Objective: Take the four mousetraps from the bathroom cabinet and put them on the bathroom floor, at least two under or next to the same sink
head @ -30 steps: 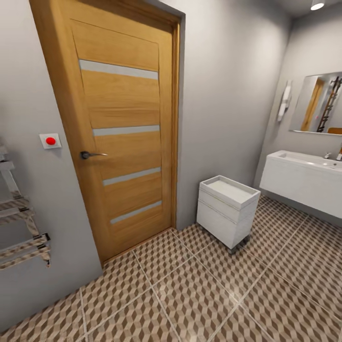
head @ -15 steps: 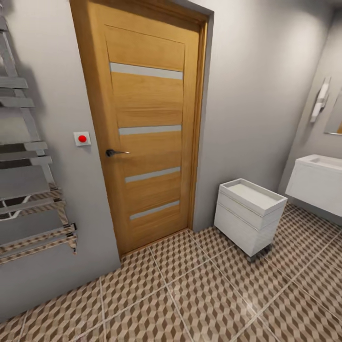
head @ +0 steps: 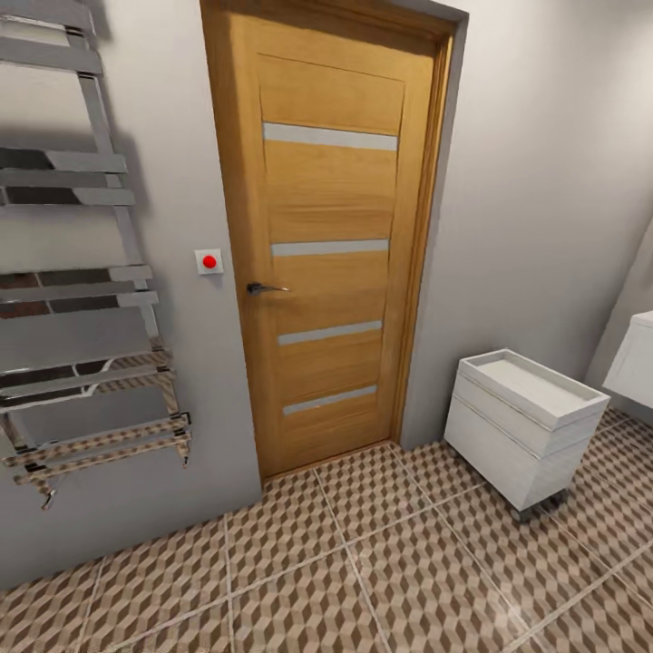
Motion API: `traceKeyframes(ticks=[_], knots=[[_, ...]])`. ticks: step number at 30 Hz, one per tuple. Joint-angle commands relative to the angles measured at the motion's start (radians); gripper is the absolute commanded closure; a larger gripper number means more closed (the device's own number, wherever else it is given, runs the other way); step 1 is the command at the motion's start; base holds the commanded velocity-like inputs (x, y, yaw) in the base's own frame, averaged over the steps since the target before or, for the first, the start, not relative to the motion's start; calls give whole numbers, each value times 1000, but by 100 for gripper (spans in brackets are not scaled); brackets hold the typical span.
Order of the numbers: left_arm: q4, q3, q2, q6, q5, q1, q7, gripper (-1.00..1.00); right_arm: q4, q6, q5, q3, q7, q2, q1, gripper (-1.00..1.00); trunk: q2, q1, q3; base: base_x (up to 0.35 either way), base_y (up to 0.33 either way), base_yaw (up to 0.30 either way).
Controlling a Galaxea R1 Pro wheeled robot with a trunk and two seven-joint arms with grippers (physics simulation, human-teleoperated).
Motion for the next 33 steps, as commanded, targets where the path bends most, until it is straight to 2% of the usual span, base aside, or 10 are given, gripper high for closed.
traceKeyframes(ticks=[1, 33], knots=[[0, 0, 0, -2, 0, 0, 0, -100, 0, -3, 0, 0, 0, 0, 0, -100, 0, 0, -1, 0, 0, 274], [0, 0, 0, -2, 0, 0, 0, -100, 0, -5, 0, 0, -1, -3, 0, -100, 0, 0, -1, 0, 0, 274]])
